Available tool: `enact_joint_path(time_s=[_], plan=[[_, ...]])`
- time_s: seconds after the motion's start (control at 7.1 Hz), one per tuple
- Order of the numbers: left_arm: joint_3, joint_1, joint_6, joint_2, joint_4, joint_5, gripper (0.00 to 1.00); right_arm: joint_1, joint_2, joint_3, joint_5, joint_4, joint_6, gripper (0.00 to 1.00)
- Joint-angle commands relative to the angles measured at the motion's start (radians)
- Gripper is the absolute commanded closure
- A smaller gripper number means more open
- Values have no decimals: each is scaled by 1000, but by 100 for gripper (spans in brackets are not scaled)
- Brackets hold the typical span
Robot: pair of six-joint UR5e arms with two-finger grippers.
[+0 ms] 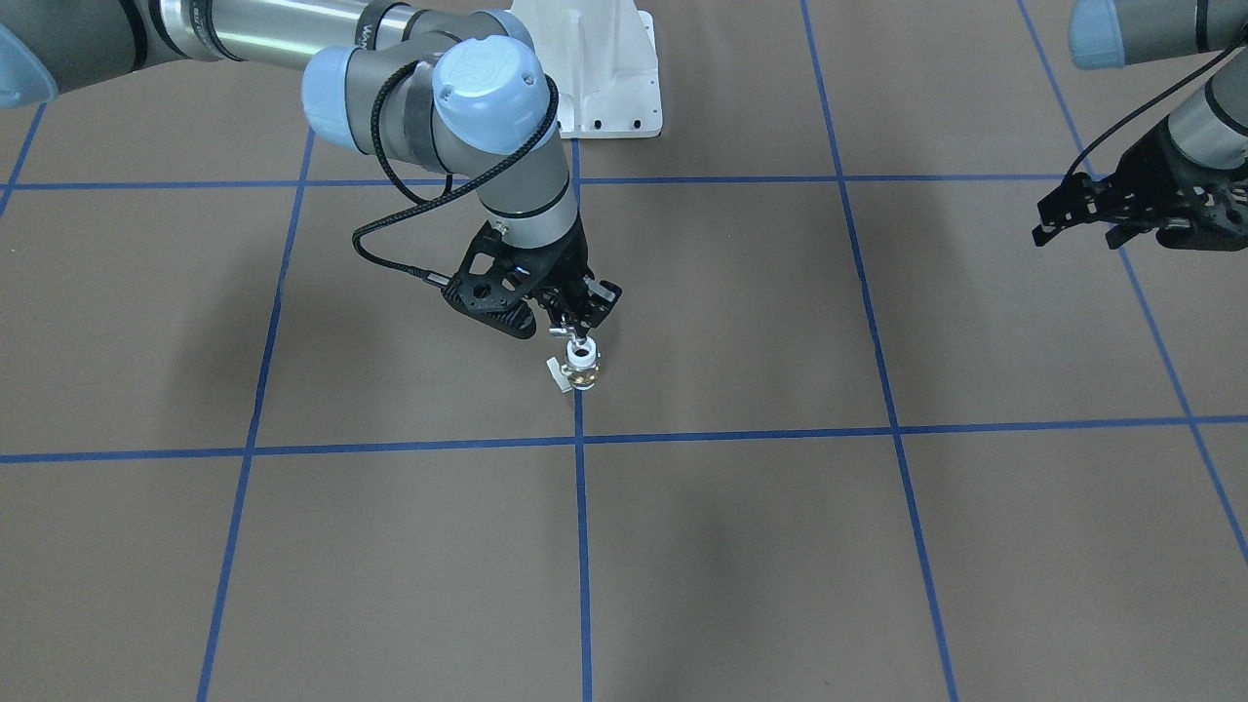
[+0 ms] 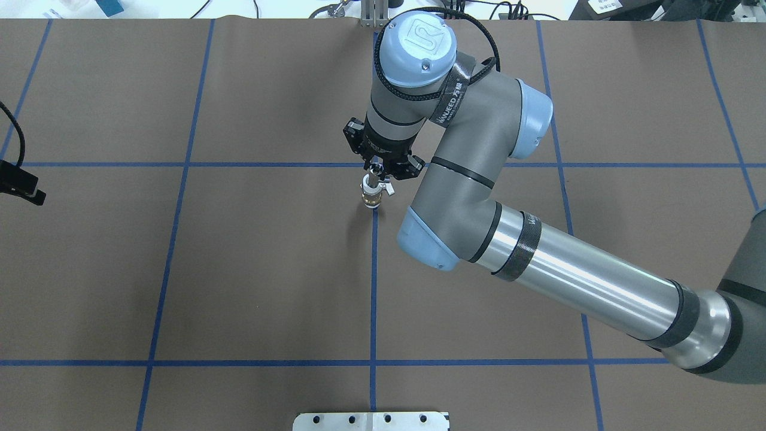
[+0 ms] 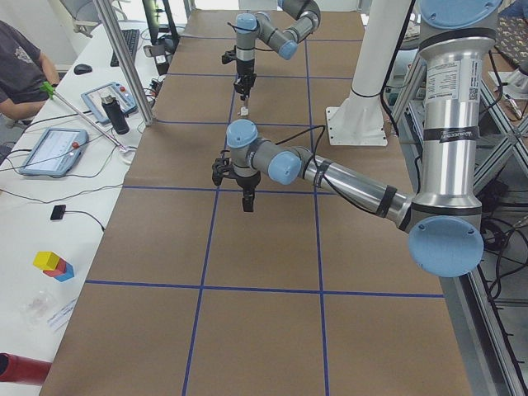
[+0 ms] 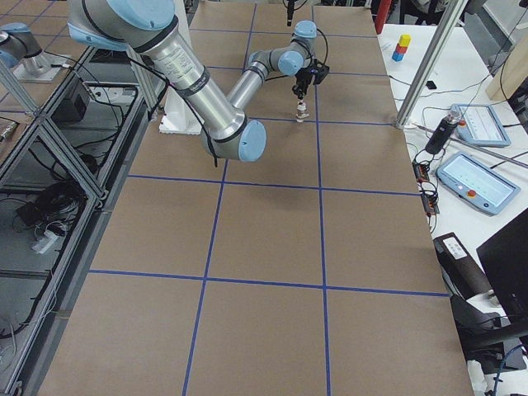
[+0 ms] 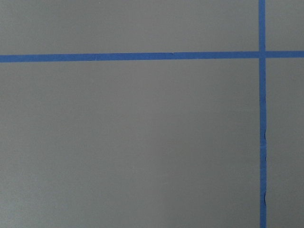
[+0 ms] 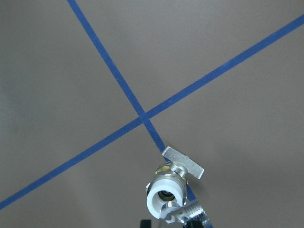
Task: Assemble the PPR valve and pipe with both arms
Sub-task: 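Lower the chrome fitting onto the valve top and press it in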
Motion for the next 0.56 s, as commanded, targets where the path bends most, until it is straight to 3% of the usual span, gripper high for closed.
enact_joint_path(time_s=[0.0,0.42], plan=[[-3,0,0,1,0,0,0,0,1,0,-2,0,-1,100],[-8,-2,-2,3,0,0,0,0,2,0,-17,2,-2,100]])
